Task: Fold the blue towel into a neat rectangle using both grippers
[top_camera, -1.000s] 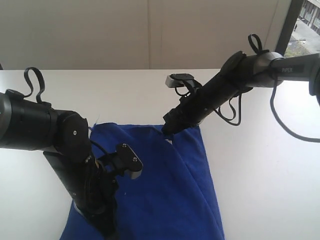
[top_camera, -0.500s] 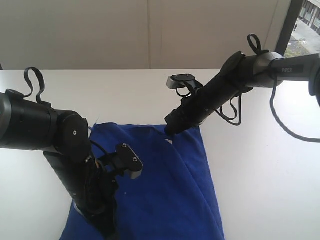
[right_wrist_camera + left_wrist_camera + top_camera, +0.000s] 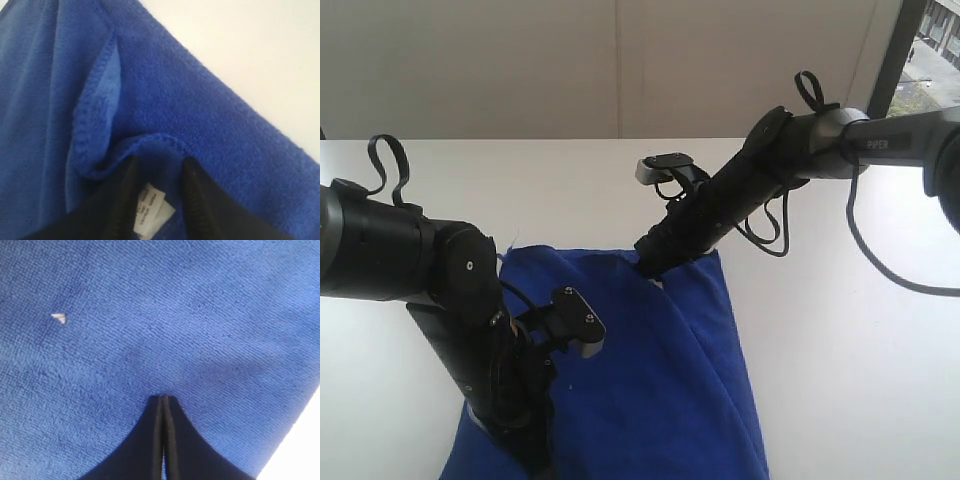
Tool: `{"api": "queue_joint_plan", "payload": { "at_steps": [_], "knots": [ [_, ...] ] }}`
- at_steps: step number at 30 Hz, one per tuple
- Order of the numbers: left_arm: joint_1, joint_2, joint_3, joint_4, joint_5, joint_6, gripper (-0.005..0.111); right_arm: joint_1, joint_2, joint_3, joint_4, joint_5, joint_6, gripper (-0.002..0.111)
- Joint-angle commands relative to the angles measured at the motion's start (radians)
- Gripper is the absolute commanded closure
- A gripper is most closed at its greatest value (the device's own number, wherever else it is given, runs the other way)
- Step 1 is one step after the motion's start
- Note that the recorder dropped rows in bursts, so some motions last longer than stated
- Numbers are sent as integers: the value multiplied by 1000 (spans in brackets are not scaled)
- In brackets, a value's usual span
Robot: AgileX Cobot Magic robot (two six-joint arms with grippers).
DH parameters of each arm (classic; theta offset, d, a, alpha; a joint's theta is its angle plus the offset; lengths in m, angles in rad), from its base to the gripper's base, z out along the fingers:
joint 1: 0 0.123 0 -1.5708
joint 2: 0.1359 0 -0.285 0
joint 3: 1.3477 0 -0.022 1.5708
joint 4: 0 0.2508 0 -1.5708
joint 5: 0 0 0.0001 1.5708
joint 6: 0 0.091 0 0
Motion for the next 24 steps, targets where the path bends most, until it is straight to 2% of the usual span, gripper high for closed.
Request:
{"api": "queue_joint_plan", "payload": {
  "at_steps": [1, 11, 20, 24],
  "knots": [
    [-4, 12, 24, 2, 12, -9, 107, -1, 1, 4, -40, -11, 32, 80],
    [-4, 12, 24, 2, 12, -9, 107, -1, 1, 4, -73, -36, 65, 80],
    [-4, 12, 24, 0, 12, -9, 107, -1, 1, 4, -73, -43, 65, 108],
    [-4, 12, 24, -5, 12, -9, 107, -1, 1, 4, -86, -45, 65, 108]
  ]
}}
